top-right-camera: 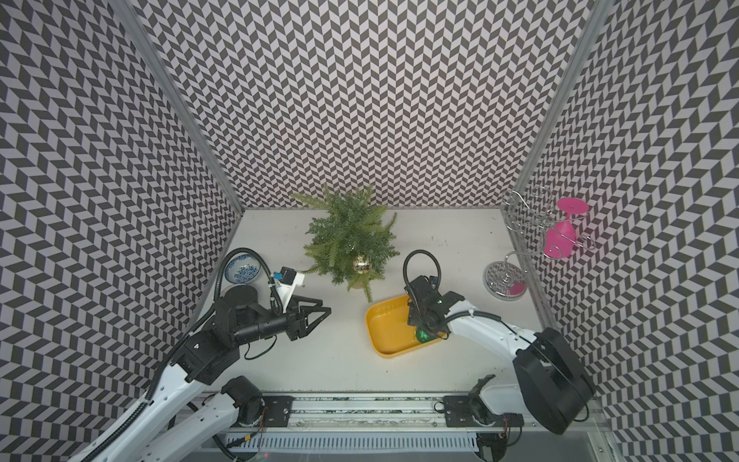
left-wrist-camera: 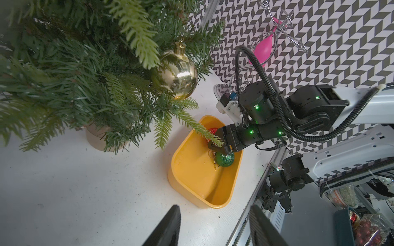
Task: Decorate the small christmas tree with ornaments
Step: Pick up an ornament from the container.
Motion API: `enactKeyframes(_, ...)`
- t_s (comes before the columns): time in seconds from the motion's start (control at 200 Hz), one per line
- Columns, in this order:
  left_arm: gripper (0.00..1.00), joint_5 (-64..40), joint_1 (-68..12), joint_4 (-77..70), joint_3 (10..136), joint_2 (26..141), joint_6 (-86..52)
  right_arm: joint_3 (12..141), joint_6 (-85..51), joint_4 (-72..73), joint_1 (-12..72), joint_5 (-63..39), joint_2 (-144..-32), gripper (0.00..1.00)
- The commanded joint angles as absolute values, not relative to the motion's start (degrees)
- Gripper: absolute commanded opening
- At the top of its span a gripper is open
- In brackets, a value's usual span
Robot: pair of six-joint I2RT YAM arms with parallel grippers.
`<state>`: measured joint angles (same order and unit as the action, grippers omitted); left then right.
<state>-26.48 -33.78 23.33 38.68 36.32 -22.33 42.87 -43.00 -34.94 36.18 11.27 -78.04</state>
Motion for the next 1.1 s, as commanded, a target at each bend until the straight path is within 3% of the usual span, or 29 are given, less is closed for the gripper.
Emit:
enactKeyframes(0.0,0.54,-25.5,-34.3,23.7,38.3,36.1,-23.7,45.7,-40.8,-30.3,35.9,11.5,-80.1,0.73)
enactKeyframes(1.096,0.52,-24.1,-34.3,22.8,37.4,35.9,-24.5,52.9,-36.4,-30.0,35.0,21.0,-92.2,0.70)
